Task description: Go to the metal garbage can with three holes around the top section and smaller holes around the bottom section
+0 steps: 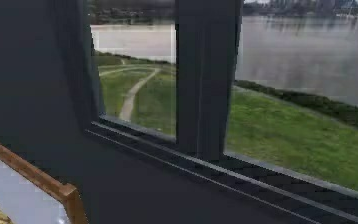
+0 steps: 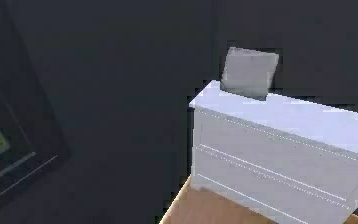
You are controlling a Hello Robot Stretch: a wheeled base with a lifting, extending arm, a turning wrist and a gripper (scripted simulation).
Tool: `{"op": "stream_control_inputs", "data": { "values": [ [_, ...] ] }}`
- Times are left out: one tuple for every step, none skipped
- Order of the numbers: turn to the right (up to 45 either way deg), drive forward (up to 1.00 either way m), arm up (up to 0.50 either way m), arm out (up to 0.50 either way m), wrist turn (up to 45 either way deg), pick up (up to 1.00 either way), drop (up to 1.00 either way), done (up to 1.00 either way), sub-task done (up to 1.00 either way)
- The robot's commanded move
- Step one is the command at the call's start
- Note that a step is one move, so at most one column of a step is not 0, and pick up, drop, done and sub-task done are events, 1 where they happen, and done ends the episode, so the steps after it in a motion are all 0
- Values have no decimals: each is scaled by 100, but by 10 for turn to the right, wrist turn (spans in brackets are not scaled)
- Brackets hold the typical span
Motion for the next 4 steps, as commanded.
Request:
{"op": "stream_control_inputs", "data": {
  "values": [
    [-450,0,0,0,0,0,0,0,0],
    [-450,0,0,0,0,0,0,0,0],
    [-450,0,0,0,0,0,0,0,0],
    [-150,0,0,0,0,0,0,0,0]
  ]
}}
